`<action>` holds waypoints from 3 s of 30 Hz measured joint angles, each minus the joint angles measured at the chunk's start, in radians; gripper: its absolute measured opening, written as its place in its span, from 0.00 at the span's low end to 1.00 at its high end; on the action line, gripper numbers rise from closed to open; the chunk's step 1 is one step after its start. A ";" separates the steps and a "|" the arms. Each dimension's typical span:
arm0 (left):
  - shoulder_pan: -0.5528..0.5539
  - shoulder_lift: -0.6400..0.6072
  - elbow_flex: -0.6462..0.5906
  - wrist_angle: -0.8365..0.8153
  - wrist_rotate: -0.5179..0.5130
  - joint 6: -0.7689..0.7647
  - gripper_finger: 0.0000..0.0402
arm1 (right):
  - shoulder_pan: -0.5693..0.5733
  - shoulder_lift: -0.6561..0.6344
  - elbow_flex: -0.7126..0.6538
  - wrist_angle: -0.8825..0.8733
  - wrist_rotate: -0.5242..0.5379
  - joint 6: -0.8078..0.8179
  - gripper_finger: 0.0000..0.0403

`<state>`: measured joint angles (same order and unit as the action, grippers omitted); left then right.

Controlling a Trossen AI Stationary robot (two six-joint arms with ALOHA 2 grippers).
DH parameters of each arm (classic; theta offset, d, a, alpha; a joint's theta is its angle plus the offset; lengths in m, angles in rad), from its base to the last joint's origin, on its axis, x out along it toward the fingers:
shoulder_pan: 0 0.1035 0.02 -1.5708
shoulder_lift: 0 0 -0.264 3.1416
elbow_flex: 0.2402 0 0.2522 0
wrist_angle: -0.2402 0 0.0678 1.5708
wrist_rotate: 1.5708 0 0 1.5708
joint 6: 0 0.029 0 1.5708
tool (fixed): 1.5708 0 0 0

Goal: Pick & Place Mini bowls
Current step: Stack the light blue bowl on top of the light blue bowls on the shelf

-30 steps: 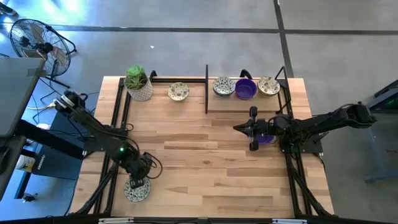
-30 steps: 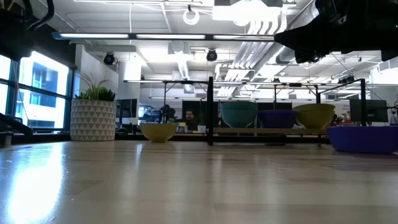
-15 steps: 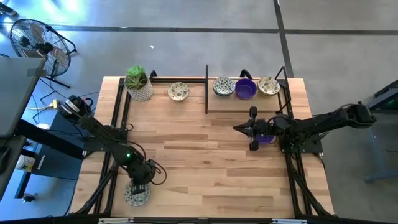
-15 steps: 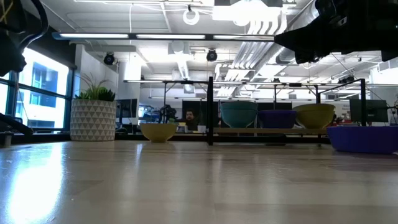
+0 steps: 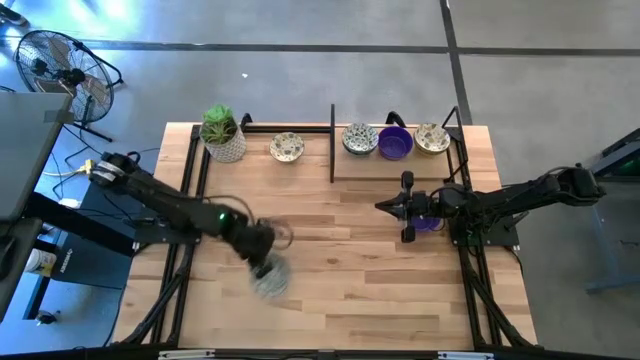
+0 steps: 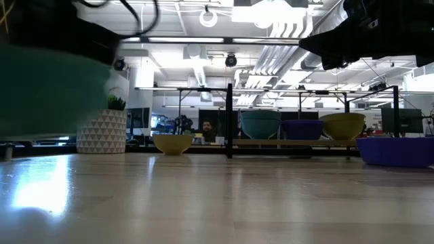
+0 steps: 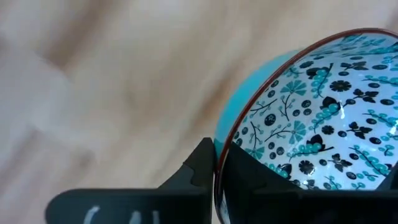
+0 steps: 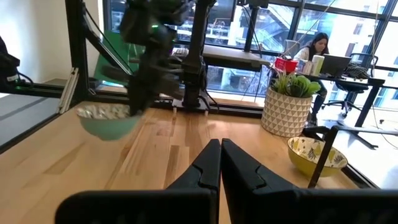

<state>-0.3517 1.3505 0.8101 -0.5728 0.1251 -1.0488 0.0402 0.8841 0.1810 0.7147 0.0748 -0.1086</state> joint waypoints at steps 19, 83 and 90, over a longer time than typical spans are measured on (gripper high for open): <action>0.467 0.353 0.169 0.509 0.064 0.205 0.03 | 0.000 0.000 0.000 0.010 0.009 0.022 0.00; 0.467 0.263 0.251 0.097 -0.019 0.565 0.35 | 0.009 0.000 0.000 -0.014 0.015 0.022 0.00; 0.379 0.074 0.021 0.375 -0.204 0.621 0.07 | 0.080 0.019 0.001 -0.043 0.163 0.029 0.00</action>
<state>0.0271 1.4246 0.8314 -0.1975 -0.0792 -0.4282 0.1199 0.9033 0.1818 0.6715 0.2374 -0.0794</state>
